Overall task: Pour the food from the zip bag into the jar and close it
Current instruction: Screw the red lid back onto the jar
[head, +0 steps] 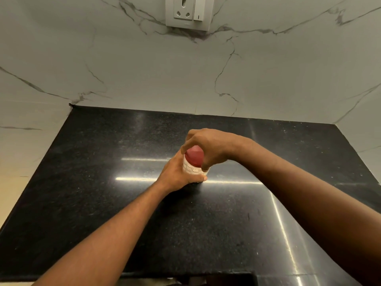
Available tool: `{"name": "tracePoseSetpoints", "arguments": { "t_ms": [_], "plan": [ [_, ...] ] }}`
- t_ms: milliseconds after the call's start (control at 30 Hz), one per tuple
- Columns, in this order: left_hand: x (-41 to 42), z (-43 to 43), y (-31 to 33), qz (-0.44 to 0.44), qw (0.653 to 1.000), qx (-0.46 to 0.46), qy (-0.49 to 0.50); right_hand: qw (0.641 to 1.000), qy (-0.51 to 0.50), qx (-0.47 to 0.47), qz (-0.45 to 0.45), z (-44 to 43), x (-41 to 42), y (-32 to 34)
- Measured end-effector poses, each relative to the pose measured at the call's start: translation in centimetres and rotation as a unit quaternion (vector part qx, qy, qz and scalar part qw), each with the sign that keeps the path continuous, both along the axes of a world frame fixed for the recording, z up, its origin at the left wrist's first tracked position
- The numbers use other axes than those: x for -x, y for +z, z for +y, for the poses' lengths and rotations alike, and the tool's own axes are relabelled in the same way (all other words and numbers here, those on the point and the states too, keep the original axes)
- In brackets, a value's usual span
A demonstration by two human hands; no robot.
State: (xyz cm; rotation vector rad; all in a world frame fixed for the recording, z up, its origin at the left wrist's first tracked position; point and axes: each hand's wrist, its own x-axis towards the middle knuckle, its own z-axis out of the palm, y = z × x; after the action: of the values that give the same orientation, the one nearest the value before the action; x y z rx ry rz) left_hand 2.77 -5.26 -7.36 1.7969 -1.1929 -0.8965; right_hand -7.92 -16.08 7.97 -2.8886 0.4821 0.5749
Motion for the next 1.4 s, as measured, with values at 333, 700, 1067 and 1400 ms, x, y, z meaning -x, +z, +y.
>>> {"name": "tracePoseSetpoints", "arguments": {
  "t_ms": [333, 700, 1067, 1400],
  "plan": [
    [-0.2, -0.1, 0.1, 0.000, 1.000, -0.007, -0.009, 0.998, 0.019, 0.042, -0.033, -0.5, -0.1, -1.0],
    [-0.2, 0.1, 0.0, 0.013, 1.000, 0.002, -0.004, 0.999, -0.033, 0.006, 0.029, -0.8, 0.2, -0.9],
    [-0.1, 0.2, 0.4, -0.001, 1.000, 0.015, -0.014, 0.991, -0.123, 0.045, -0.036, -0.4, 1.6, -2.7],
    [0.0, -0.1, 0.0, -0.001, 1.000, 0.013, -0.014, 0.951, -0.181, 0.224, -0.110, 1.6, 0.7, -4.0]
  ]
}}
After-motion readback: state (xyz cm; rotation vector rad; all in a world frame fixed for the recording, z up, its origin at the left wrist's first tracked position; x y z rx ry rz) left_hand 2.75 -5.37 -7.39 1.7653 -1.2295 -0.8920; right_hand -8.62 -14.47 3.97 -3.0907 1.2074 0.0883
